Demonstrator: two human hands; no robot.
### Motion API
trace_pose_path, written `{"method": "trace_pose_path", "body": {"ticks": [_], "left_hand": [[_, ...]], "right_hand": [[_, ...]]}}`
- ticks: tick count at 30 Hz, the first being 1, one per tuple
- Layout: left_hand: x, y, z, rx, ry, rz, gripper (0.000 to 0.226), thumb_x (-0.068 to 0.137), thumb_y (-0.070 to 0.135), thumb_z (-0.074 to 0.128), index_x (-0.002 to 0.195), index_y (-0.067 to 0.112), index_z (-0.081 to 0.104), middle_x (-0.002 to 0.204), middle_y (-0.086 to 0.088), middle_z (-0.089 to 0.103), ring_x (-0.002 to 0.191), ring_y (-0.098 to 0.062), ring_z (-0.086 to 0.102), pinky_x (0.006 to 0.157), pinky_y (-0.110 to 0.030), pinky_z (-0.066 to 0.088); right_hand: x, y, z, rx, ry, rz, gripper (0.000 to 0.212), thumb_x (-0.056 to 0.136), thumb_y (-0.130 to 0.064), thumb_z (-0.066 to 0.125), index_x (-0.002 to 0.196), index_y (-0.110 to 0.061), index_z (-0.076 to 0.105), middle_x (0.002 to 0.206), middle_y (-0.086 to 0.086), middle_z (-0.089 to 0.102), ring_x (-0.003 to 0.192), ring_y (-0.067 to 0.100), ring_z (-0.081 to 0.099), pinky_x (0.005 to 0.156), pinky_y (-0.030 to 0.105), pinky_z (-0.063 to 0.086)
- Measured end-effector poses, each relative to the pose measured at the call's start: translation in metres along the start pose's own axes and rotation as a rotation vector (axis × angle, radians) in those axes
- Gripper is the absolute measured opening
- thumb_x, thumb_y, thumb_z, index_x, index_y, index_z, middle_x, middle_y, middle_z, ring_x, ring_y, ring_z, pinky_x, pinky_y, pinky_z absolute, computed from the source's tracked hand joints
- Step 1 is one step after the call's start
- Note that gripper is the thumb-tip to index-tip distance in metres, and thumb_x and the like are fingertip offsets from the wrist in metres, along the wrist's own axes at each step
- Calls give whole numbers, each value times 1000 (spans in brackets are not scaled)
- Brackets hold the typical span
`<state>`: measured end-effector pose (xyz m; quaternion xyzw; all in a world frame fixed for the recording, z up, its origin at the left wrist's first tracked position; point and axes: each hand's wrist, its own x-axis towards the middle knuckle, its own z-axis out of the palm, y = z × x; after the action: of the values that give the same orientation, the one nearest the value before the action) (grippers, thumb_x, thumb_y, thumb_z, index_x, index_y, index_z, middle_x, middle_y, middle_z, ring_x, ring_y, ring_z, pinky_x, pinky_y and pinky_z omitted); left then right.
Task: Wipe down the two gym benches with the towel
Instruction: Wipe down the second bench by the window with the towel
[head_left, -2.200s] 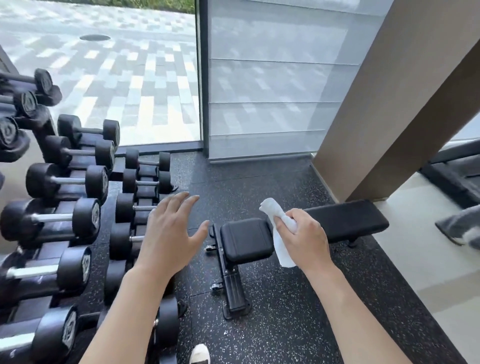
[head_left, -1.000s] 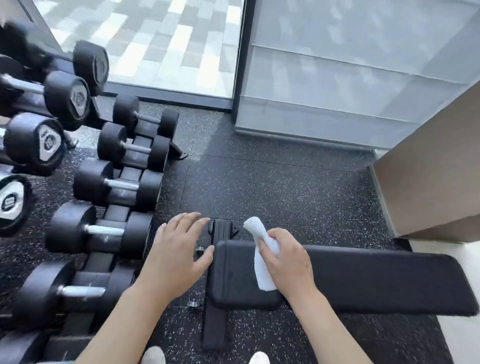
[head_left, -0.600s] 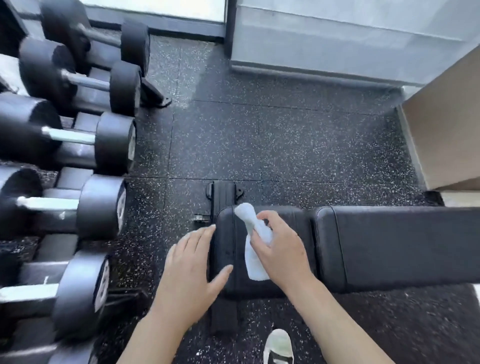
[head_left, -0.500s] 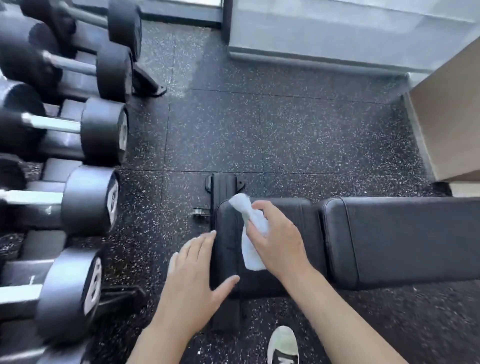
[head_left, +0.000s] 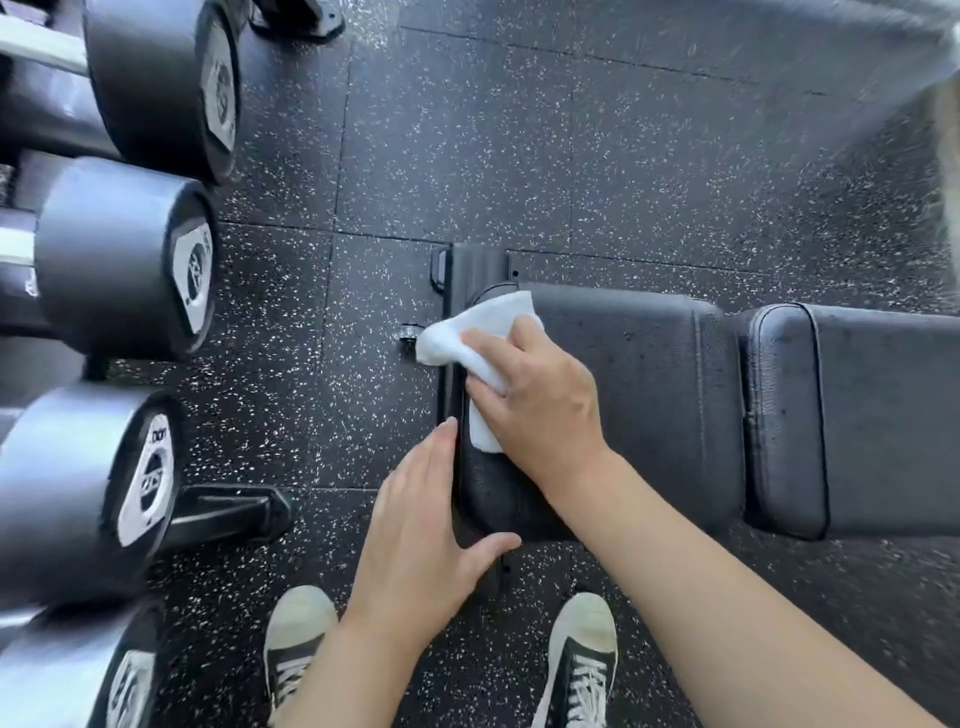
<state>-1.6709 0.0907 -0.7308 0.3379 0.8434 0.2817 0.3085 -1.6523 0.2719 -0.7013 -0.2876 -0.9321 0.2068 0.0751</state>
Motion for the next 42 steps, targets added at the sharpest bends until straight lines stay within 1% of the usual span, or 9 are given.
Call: {"method": "trace_pose_path", "body": {"ticks": [5, 8, 11, 19, 26, 28, 33, 38, 42], "left_hand": [[-15, -6, 3, -95, -8, -81, 75, 78, 58, 74, 143, 29, 50, 140, 21, 54, 135, -3, 48, 116, -46, 42], [-18, -4, 1, -97, 13, -83, 85, 80, 45, 81, 154, 25, 45, 156, 25, 39, 143, 12, 28, 124, -44, 33], [-12, 0, -2, -59, -20, -63, 94, 76, 46, 90, 154, 26, 42, 153, 19, 47, 144, 0, 38, 124, -43, 34], [-10, 2, -2, 10, -24, -58, 117, 76, 54, 88, 167, 25, 20, 166, 13, 35, 153, -6, 29, 128, -41, 28], [-10, -1, -12, 80, -25, -42, 93, 74, 49, 90, 152, 28, 44, 148, 18, 52, 143, -9, 45, 122, -38, 35], [-10, 2, -15, 79, -41, -64, 93, 78, 49, 87, 157, 26, 42, 155, 16, 48, 148, -8, 39, 125, -41, 31], [-2, 12, -25, 52, -72, -39, 96, 83, 46, 84, 162, 22, 35, 163, 11, 41, 153, -8, 33, 127, -39, 29], [28, 33, -29, 39, 2, 15, 76, 98, 33, 64, 164, 21, 29, 167, 10, 34, 156, -7, 27, 129, -35, 26], [67, 54, -18, 14, 106, -18, 73, 102, 29, 57, 166, 18, 24, 172, 0, 24, 160, -13, 18, 130, -31, 16]], "right_hand": [[-95, 3, -1, 16, -28, -115, 28, 83, -19, 69, 110, -21, 77, 76, 2, 45, 56, 22, 44, 46, 37, 46], [-115, 11, -5, 34, -54, -210, 28, 90, -21, 69, 117, -18, 77, 74, 2, 47, 56, 22, 47, 46, 36, 47], [-78, 22, -6, -23, 21, -245, 23, 91, -24, 69, 113, -22, 77, 73, 2, 48, 58, 23, 52, 48, 37, 49], [81, 26, 5, -126, 143, 46, 22, 90, -35, 65, 106, -25, 76, 84, 2, 56, 65, 27, 59, 56, 29, 38], [-77, 11, 6, -53, 66, -159, 29, 89, -21, 62, 114, -22, 77, 81, 4, 59, 56, 24, 52, 46, 35, 45], [-115, 17, 1, 18, 14, -200, 28, 90, -23, 70, 117, -19, 77, 76, 2, 53, 54, 21, 47, 45, 34, 45], [-84, 28, -10, -40, 69, -321, 22, 82, -21, 77, 104, -21, 79, 78, -3, 51, 60, 17, 47, 44, 32, 44], [24, 34, -10, -94, 123, -24, 24, 85, -30, 74, 109, -29, 77, 85, 4, 60, 65, 29, 64, 49, 34, 48], [61, 34, -6, 0, 105, 133, 19, 91, -34, 66, 107, -27, 74, 93, 3, 57, 77, 29, 63, 60, 31, 38]]}}
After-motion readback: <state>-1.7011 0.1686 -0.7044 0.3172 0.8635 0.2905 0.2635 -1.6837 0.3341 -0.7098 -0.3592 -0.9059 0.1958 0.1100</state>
